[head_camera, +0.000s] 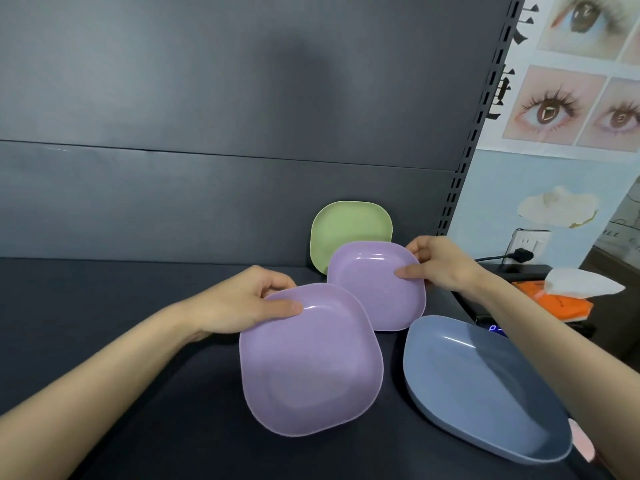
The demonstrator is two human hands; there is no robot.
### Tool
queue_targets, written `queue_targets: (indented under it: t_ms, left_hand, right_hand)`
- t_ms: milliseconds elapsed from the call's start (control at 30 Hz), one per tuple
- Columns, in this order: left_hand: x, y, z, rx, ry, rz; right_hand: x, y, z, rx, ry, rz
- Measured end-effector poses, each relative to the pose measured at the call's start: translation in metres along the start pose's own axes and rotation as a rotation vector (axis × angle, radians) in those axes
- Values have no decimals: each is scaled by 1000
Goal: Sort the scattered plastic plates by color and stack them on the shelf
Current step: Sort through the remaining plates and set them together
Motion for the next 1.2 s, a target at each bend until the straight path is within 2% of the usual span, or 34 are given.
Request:
queue_targets:
  t_ms: [233,500,633,900,1200]
  left_hand:
    - [-21,-25,15,92,-77,274]
    - [-38,-93,-3,151,-79,848]
    - [-56,-124,-13,151,-111,1049]
    - [-107,-218,-61,143,-50,1166]
    - [-208,-372,-161,44,38,1278]
  right_hand:
    - [-4,-26,-36,-173,89,178]
    - [29,-50,-85,-298,214,336]
    - [61,-58,-119,-361,204,367]
    - [154,-80,-189,-415,336,292]
    - [326,-114,-293,-402,405,171]
Point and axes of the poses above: each hand's wrist, its own y-axis towards the middle knuckle, its own x-axis out of the palm, z = x × y, the point moved 2 cm from there along y, towards the middle knuckle, and after that the axes turned 2 degrees about -x, right-handed, at the moved point
